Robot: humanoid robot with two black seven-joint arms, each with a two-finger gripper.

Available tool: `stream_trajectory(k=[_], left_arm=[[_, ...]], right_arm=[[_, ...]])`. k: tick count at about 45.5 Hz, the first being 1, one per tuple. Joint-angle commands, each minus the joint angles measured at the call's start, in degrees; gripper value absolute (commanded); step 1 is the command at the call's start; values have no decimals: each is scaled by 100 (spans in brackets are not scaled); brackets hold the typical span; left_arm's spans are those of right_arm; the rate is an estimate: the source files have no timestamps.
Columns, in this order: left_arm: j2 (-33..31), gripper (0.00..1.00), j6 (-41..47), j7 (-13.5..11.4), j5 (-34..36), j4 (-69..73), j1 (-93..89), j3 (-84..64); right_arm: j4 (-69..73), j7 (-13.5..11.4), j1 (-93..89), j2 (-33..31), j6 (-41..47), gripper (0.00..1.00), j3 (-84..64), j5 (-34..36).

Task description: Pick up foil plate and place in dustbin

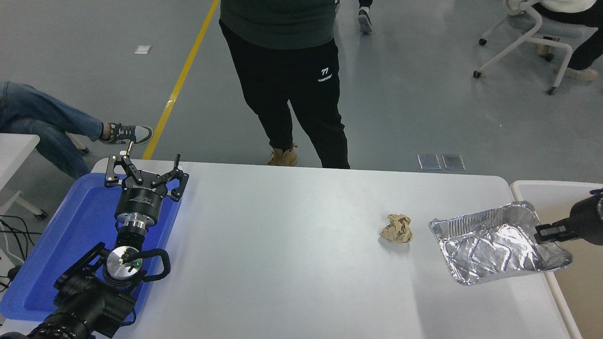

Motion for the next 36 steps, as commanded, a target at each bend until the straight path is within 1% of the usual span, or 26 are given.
stream_trajectory(k=[1,24,36], left_arm=[[0,100,1,-1,0,0,-2,0],[0,100,-8,7,0,-9,-2,0],[0,100,-8,7,0,-9,-2,0]], right_arm=[[531,11,1238,-116,877,0,-385,-56],[549,20,2934,-108,2450,0,-385,-56],[549,11,3462,-116,2635,0,-394,-56]])
